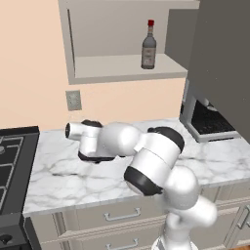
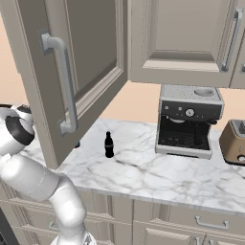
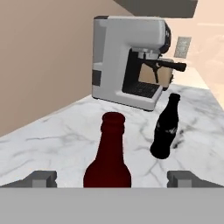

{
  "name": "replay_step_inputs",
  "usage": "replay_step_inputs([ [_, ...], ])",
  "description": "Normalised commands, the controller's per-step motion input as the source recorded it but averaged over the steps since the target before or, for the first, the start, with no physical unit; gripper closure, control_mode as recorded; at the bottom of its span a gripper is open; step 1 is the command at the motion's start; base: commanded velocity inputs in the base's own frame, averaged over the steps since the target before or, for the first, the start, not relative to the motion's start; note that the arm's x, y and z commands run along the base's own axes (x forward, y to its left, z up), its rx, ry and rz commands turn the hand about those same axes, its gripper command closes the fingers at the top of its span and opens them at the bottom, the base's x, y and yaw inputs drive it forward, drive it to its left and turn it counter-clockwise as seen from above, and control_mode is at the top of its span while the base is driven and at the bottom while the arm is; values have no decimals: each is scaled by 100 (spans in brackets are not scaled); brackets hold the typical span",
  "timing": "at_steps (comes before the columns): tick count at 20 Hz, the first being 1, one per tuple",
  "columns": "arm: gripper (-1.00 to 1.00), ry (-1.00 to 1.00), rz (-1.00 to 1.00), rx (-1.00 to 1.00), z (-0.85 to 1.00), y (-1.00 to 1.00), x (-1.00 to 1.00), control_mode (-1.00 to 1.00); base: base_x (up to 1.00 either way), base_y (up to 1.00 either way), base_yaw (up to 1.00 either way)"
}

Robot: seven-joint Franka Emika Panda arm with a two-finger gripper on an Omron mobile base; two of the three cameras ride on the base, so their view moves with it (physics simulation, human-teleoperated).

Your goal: Sort all alcoholic drinks to one cabinet, and non-alcoholic drinks to the other.

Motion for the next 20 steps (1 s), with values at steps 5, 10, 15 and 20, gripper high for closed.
replay_step_inputs([
  [5,-100,0,0,-3,-12,0,24,-100,0,0,0],
  [10,-100,1,-3,-4,-4,-4,1,-100,0,0,0],
  [15,-100,3,-10,-4,0,-17,-4,-100,0,0,0],
  [20,-100,3,-10,-4,0,-38,-1,-100,0,0,0],
])
